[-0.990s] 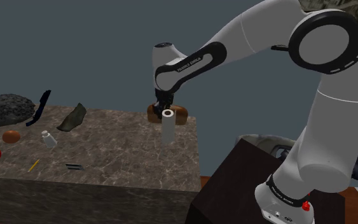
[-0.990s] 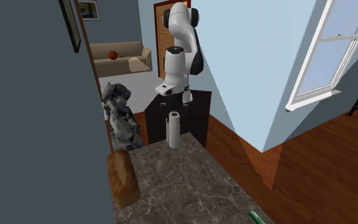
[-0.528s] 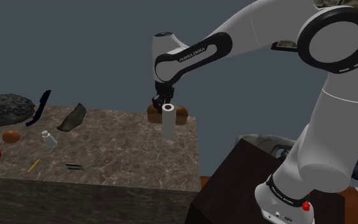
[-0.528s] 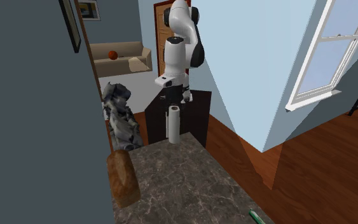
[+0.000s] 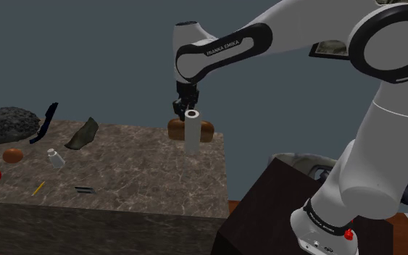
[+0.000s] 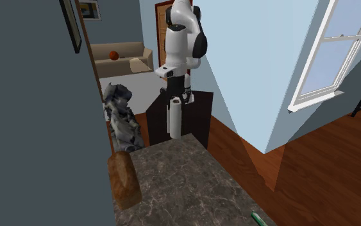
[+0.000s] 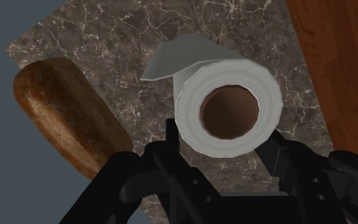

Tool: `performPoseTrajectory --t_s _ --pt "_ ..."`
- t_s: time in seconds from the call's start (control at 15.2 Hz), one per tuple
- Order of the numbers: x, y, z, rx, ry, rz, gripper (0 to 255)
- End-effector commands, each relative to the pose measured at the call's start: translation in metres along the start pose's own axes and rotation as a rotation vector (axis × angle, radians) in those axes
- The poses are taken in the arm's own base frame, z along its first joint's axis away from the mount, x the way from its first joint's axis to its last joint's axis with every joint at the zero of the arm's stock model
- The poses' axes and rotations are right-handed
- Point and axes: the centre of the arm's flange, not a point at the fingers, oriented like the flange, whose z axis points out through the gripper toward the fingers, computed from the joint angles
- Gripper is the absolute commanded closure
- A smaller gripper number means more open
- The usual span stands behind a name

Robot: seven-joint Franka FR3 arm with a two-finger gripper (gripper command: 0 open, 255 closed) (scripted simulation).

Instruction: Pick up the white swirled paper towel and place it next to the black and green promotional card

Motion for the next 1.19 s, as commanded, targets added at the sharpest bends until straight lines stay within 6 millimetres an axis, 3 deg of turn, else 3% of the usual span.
performPoseTrajectory --t_s 0.0,0.99,1.12 --pt "0.000 0.000 -0.011 0.000 0.000 0.000 255" --pt "-0.001 0.003 -0.088 0.000 0.000 0.000 255" --pt "0.010 -0.019 -0.077 0.000 0.000 0.000 255"
